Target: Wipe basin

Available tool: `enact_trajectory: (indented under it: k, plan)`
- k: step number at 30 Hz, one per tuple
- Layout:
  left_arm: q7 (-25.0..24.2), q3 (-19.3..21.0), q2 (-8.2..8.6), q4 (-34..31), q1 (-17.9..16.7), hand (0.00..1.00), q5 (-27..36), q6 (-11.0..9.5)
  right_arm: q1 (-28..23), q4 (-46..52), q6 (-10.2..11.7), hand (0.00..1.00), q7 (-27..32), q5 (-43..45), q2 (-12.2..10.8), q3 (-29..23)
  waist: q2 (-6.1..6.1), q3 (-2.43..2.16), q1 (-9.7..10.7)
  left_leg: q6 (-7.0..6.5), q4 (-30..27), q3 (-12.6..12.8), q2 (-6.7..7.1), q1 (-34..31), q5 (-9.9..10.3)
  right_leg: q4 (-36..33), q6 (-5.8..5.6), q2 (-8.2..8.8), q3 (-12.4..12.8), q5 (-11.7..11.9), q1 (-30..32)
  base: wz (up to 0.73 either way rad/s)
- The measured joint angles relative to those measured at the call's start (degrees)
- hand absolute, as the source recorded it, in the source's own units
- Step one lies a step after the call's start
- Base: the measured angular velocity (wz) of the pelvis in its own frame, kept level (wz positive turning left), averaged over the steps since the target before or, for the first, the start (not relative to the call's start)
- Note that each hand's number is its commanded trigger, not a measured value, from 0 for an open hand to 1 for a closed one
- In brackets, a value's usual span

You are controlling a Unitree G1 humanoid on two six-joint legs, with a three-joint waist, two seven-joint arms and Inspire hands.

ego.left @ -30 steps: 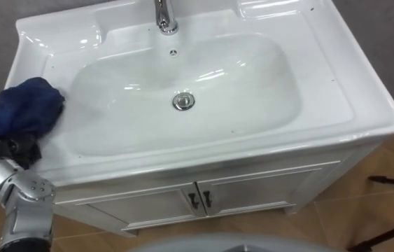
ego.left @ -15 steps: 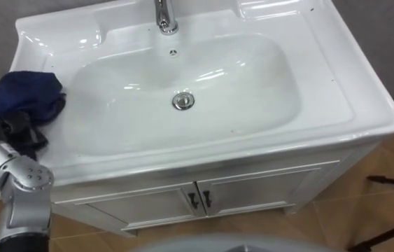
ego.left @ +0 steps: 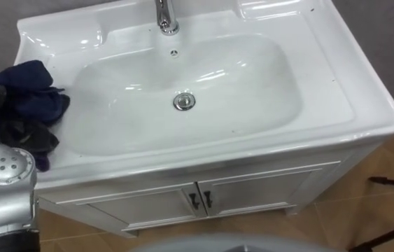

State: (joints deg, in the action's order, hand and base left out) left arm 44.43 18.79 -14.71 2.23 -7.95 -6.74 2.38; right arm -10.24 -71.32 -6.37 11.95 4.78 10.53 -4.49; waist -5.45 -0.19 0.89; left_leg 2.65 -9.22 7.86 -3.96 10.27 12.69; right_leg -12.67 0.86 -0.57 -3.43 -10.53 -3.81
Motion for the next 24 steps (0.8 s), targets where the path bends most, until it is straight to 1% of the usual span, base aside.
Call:
enact_trajectory:
  k: [5,7,9,11,12,15,16,17,19,24]
  plan:
    - [0.3,1.9,-0.04,0.0,0.9,0.00,0.0,0.0,-0.4,0.0,0.0,0.00,0.2,0.0,-0.1,0.0,-0.27,-0.19,-0.1,0.00,-0.1,0.0,0.01,-0.2,0.0,-0.1,0.00,0.04,0.0,0.0,0.2,0.00]
    - [0.5,3.2,-0.11,-0.6,1.2,0.00,-0.1,0.0,-0.6,0.0,-0.1,0.00,0.6,-0.1,-0.1,-0.1,-0.42,-0.30,-0.1,0.00,-0.2,0.0,0.03,-0.7,0.0,-0.3,0.00,0.04,0.0,0.0,0.9,0.00]
    - [0.7,3.9,-0.39,-1.2,1.4,0.00,-0.1,0.0,-1.0,0.2,-0.2,0.00,0.6,0.0,-0.2,-0.1,-0.36,-0.34,-0.3,0.00,-0.2,0.0,0.03,-0.6,0.0,-0.4,0.01,0.04,0.1,0.0,0.9,-0.02]
    - [1.1,4.4,-1.07,-1.6,1.5,0.00,0.0,0.0,-1.3,0.3,-0.5,0.00,0.6,0.1,-0.2,-0.2,-0.41,-0.31,-0.7,0.00,-0.2,0.1,0.07,-0.6,0.0,-0.5,0.01,0.15,0.1,0.0,0.9,-0.05]
    - [1.1,4.6,-1.07,-1.9,1.5,0.00,0.0,0.0,-1.4,0.3,-0.7,0.00,0.6,0.1,-0.2,-0.2,-0.42,-0.32,-0.9,0.00,-0.2,0.0,0.10,-0.6,0.0,-0.6,0.01,0.20,0.1,0.0,1.0,0.00]
    - [1.4,6.3,-1.28,-3.4,1.5,0.00,0.5,0.0,-1.6,0.3,-0.7,0.00,0.5,0.0,-0.2,-0.5,-0.17,-0.22,-1.6,0.00,-0.2,0.0,0.31,-0.3,0.0,-1.1,-0.10,0.42,0.1,-0.3,1.0,0.00]
    - [1.7,7.2,-1.61,-3.4,1.5,0.00,1.2,0.0,-1.5,0.4,-0.7,0.00,0.5,0.0,-0.2,-0.7,-0.39,-0.24,-2.0,0.00,-0.1,0.1,0.31,-0.1,0.0,-1.1,-0.11,0.41,0.2,-0.3,0.9,-0.04]
    - [1.7,8.2,-1.77,-3.4,1.5,0.00,2.1,0.0,-1.5,0.4,-0.7,0.00,0.5,0.0,-0.2,-0.7,-0.21,-0.21,-2.6,0.00,-0.1,0.1,0.31,-0.1,0.0,-1.1,-0.11,0.42,0.2,-0.3,0.9,0.00]
    - [1.9,9.6,-1.78,-3.4,1.4,0.00,2.9,0.0,-1.6,0.4,-0.8,0.00,0.5,0.0,-0.2,-0.7,-0.26,-0.33,-3.2,-0.01,-0.1,0.0,0.32,-0.1,0.0,-1.1,-0.11,0.46,0.1,-0.3,0.8,0.02]
    - [2.8,14.4,-1.76,-3.4,1.4,0.00,4.0,0.0,-1.3,0.5,-1.3,0.00,0.3,0.5,-0.3,-1.3,-0.16,-0.35,-5.4,-0.01,-0.1,0.0,0.36,-0.2,0.0,-1.0,-0.14,0.48,0.2,-0.3,0.9,0.00]
